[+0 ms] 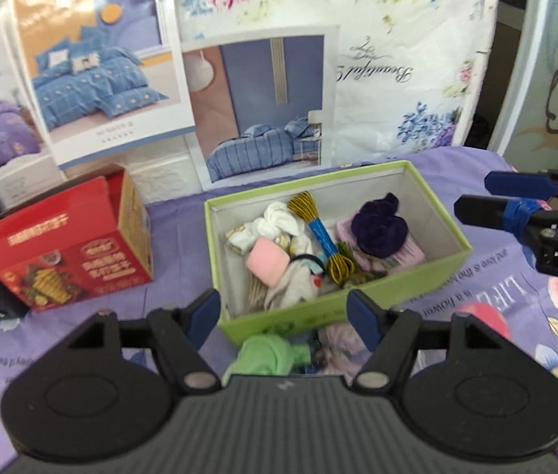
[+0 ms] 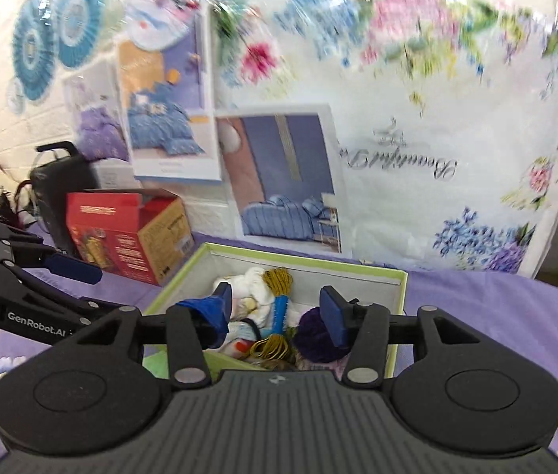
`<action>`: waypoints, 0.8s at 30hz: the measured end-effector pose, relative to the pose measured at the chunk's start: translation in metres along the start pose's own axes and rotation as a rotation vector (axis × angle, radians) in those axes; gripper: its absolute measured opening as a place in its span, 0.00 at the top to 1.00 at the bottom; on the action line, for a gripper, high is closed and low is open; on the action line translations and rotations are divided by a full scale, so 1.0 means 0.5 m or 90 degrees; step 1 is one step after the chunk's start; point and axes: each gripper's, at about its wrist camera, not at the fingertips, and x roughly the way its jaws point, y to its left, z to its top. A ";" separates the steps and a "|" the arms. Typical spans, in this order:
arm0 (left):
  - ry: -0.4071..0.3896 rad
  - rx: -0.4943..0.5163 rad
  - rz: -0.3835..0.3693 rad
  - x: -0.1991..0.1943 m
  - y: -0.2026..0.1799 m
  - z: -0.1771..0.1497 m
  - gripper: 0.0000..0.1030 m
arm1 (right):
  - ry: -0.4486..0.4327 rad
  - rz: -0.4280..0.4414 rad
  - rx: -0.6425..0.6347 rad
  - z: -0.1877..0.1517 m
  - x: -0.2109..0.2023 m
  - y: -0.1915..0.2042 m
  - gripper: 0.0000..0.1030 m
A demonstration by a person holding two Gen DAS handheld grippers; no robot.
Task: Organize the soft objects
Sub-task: 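Withdraw both open tools from the green box back over the table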
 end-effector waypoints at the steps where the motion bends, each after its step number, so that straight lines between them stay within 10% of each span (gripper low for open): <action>1: -0.004 -0.001 0.002 -0.017 -0.002 -0.011 0.30 | -0.006 -0.001 -0.004 -0.003 -0.019 0.012 0.66; 13: -0.027 -0.083 0.011 -0.148 0.050 -0.206 0.28 | -0.042 -0.010 -0.005 -0.173 -0.170 0.122 0.62; 24: 0.100 -0.214 0.060 -0.065 0.160 -0.436 0.27 | 0.121 0.074 0.101 -0.399 -0.065 0.182 0.61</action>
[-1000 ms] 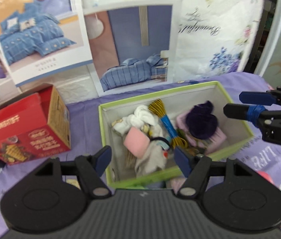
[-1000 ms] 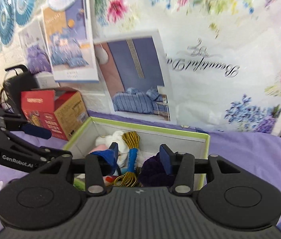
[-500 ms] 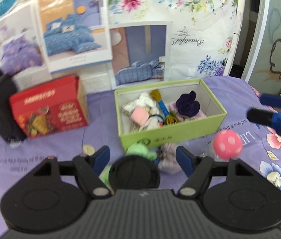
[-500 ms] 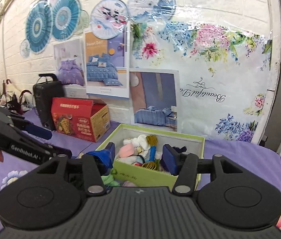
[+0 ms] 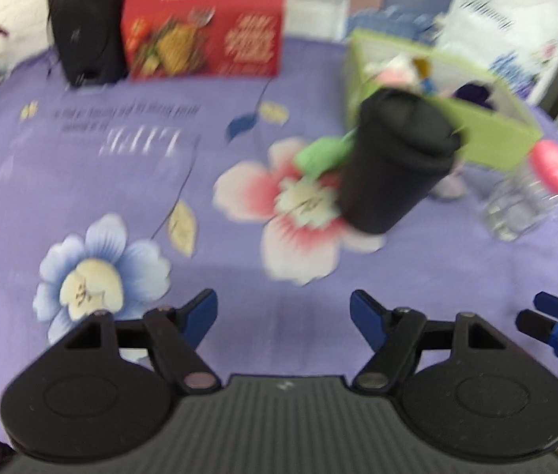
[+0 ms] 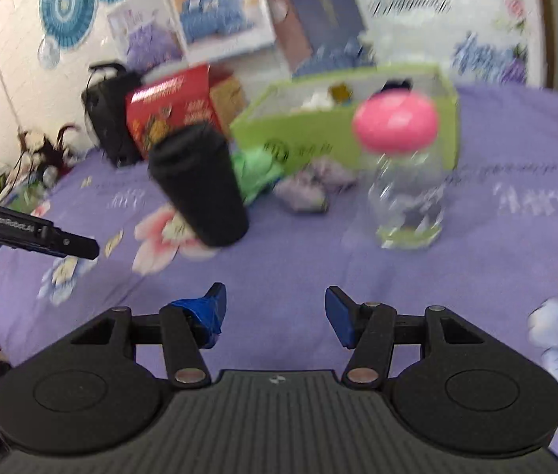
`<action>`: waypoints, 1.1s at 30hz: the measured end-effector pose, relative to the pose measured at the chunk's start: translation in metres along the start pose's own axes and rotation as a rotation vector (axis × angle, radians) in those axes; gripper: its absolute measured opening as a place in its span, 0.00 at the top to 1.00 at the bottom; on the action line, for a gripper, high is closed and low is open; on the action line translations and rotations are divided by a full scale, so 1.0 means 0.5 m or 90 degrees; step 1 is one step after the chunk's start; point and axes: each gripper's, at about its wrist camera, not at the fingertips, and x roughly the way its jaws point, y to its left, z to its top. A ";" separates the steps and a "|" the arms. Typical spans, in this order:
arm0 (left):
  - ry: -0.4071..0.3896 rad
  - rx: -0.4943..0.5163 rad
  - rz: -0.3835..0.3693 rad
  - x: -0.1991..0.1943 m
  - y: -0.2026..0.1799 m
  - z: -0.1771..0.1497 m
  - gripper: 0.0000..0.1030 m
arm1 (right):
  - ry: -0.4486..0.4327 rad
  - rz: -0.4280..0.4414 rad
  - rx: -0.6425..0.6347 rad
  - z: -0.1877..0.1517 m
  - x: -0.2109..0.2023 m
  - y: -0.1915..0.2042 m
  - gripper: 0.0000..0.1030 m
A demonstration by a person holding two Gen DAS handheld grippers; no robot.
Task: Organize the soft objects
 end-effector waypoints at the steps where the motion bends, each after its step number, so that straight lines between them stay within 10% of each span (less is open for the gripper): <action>1: 0.007 -0.005 0.008 0.013 0.011 0.002 0.27 | 0.010 0.015 -0.013 0.008 0.012 0.005 0.61; 9: 0.004 -0.036 0.037 0.074 0.079 0.057 0.27 | 0.069 0.078 -0.188 0.170 0.078 0.005 0.60; 18: 0.030 -0.063 0.029 0.155 0.116 0.103 0.27 | 0.069 0.043 -0.167 0.248 0.159 -0.011 0.59; 26: 0.012 -0.014 -0.014 0.168 0.119 0.118 0.27 | -0.037 -0.102 0.005 0.238 0.205 -0.003 0.59; 33: -0.019 0.002 -0.057 0.139 0.136 0.113 0.27 | 0.014 -0.217 0.068 0.267 0.306 -0.020 0.58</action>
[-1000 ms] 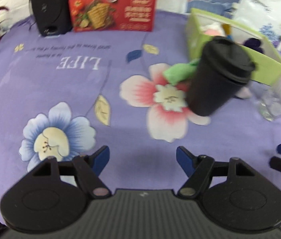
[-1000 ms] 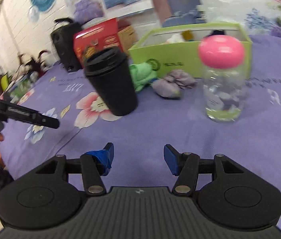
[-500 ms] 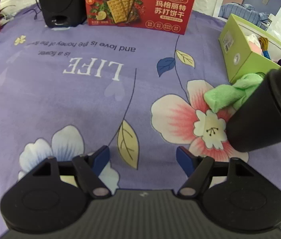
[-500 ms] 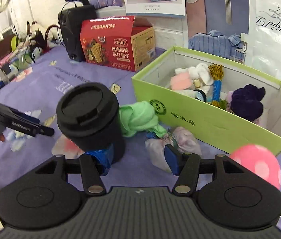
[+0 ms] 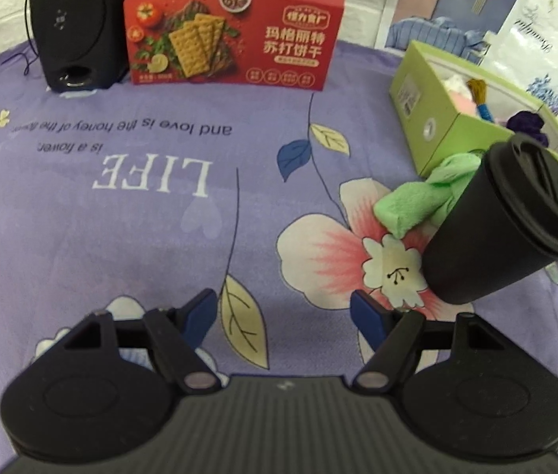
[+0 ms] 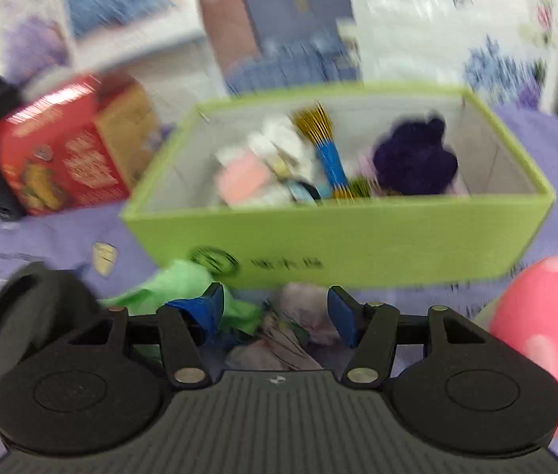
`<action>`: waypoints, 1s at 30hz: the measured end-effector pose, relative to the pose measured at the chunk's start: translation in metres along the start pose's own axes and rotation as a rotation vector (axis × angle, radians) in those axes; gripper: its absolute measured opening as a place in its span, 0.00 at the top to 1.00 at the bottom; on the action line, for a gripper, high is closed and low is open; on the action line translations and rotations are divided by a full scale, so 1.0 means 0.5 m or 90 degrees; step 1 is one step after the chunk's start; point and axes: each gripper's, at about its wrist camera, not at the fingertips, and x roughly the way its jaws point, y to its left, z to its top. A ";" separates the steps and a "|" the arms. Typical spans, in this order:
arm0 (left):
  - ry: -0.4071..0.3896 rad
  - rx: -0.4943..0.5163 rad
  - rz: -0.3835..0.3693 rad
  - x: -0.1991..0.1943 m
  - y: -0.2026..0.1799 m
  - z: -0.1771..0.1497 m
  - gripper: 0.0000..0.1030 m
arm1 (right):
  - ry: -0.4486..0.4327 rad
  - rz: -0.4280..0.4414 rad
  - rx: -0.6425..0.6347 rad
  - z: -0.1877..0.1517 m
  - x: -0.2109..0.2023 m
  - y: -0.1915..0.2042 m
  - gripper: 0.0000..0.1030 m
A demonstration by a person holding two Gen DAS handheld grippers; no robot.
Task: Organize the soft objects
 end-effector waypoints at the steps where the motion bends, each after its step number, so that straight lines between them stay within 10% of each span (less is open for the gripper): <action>1: 0.000 -0.001 -0.004 -0.001 0.004 -0.002 0.27 | 0.001 -0.014 0.008 -0.001 0.010 0.000 0.58; 10: -0.011 -0.007 -0.007 -0.021 0.032 -0.010 0.27 | 0.069 -0.086 -0.033 -0.022 0.063 0.019 0.52; 30: -0.012 0.037 0.047 -0.038 -0.037 0.005 0.27 | 0.124 0.081 -0.151 -0.248 -0.180 -0.032 0.46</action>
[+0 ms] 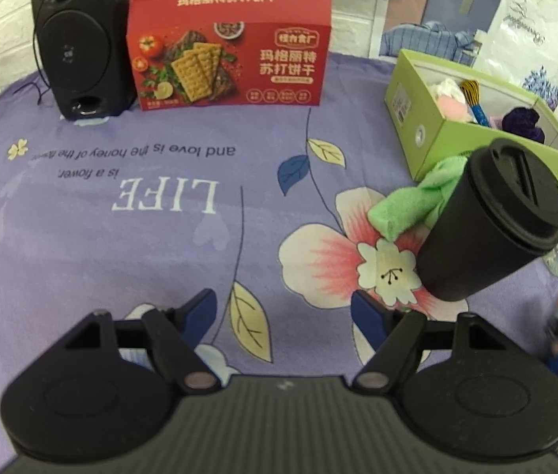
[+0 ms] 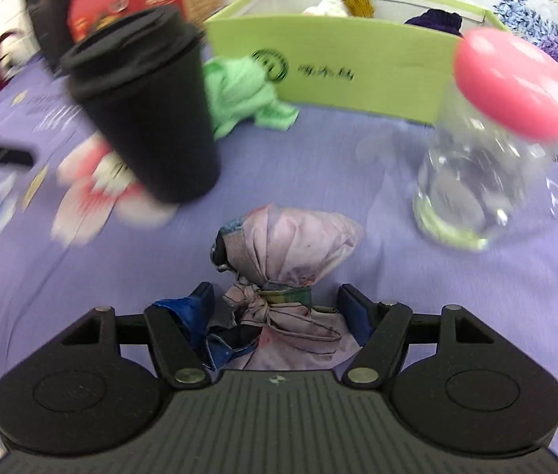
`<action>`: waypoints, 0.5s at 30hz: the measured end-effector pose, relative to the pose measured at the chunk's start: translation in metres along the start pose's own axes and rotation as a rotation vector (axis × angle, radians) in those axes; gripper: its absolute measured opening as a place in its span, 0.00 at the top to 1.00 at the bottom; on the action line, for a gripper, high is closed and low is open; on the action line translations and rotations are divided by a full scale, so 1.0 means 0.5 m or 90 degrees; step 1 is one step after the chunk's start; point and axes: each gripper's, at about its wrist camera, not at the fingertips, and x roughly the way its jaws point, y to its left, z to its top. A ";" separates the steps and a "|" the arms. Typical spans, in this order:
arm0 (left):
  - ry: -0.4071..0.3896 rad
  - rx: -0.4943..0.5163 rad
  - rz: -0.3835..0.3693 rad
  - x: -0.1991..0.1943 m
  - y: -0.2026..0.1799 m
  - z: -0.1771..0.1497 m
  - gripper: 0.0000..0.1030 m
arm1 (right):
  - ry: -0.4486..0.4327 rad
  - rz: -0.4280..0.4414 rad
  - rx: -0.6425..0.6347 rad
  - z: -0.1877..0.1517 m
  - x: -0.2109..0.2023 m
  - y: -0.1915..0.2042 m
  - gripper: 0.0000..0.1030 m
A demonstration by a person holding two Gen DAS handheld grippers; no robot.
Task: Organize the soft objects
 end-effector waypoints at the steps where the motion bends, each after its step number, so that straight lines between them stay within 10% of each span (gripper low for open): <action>1: 0.002 0.002 0.003 0.002 -0.004 0.000 0.27 | 0.001 0.004 -0.005 -0.014 -0.012 -0.002 0.46; 8: 0.012 0.018 0.033 0.011 -0.026 0.003 0.27 | 0.015 0.010 -0.007 -0.060 -0.074 -0.045 0.46; 15: 0.016 0.030 0.077 0.051 -0.032 0.064 0.27 | -0.159 0.045 0.113 -0.040 -0.167 -0.118 0.45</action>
